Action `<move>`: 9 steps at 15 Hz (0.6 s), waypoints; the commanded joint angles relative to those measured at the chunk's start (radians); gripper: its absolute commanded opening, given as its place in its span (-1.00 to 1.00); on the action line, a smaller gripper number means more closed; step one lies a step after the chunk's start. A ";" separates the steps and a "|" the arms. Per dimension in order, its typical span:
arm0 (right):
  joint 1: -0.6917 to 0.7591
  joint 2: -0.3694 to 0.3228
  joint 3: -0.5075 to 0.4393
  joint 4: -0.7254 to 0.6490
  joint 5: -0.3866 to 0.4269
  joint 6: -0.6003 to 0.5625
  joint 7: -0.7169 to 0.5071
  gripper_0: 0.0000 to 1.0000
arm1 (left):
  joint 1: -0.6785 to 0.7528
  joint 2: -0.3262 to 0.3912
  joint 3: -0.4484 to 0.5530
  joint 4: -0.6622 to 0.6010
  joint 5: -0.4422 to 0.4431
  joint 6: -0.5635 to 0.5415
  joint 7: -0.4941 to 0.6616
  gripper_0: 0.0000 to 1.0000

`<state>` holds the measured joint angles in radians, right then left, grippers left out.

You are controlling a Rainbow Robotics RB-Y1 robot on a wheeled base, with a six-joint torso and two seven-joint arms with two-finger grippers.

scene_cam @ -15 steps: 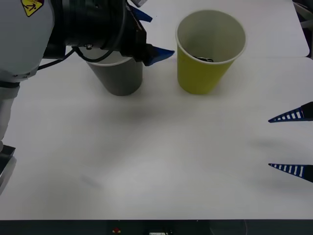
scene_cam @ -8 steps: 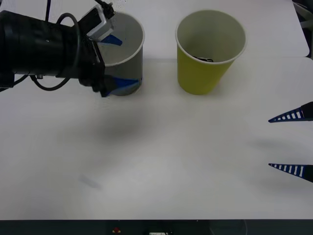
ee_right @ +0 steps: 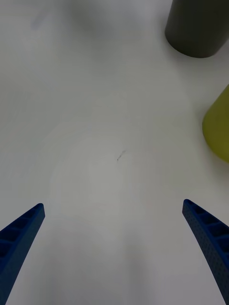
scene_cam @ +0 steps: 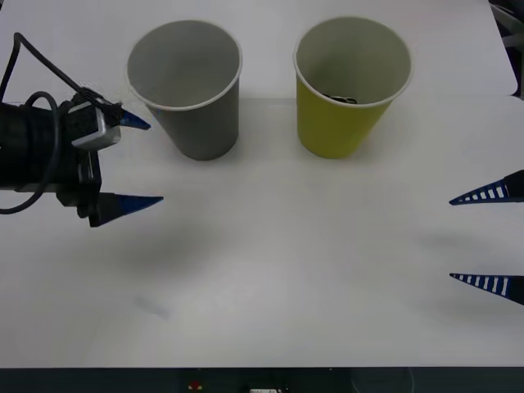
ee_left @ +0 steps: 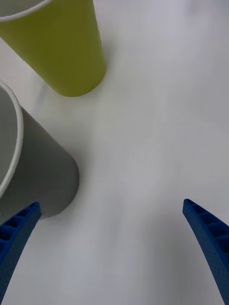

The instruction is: Put the can into the green bin and the plastic bottle into the gray bin

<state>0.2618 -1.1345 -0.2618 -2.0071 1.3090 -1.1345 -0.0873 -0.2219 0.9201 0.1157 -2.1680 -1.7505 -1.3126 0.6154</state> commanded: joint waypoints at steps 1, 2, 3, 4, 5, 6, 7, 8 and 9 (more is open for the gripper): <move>0.000 0.000 0.000 0.000 0.000 0.000 0.000 1.00 | 0.081 0.071 0.028 -0.001 0.063 0.027 -0.062 1.00; 0.000 0.000 0.000 0.000 0.000 0.000 0.000 1.00 | 0.110 0.097 0.039 0.000 0.091 0.032 -0.069 1.00; 0.000 0.000 0.000 0.000 0.000 0.000 0.000 1.00 | 0.133 0.126 0.047 0.000 0.109 0.043 -0.075 1.00; 0.000 0.000 0.000 0.000 0.000 0.000 0.000 1.00 | 0.162 0.166 0.050 0.002 0.131 0.064 -0.083 1.00; 0.000 0.000 0.000 0.000 0.000 0.000 0.000 1.00 | 0.194 0.203 0.051 0.010 0.158 0.090 -0.092 1.00; 0.000 0.000 0.000 0.000 0.000 0.000 0.000 1.00 | 0.220 0.230 0.053 0.023 0.187 0.112 -0.106 1.00; 0.000 0.000 0.000 0.000 0.000 0.000 0.000 1.00 | 0.240 0.247 0.053 0.048 0.224 0.131 -0.143 1.00; 0.000 0.000 0.000 0.000 0.000 0.000 0.000 1.00 | 0.257 0.263 0.053 0.091 0.278 0.139 -0.184 1.00; 0.000 0.000 0.000 0.000 0.000 0.000 0.000 1.00 | 0.266 0.275 0.053 0.123 0.318 0.139 -0.221 1.00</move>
<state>0.2618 -1.1345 -0.2618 -2.0071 1.3090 -1.1345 -0.0873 0.0368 1.1856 0.1687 -2.0697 -1.4629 -1.1747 0.4224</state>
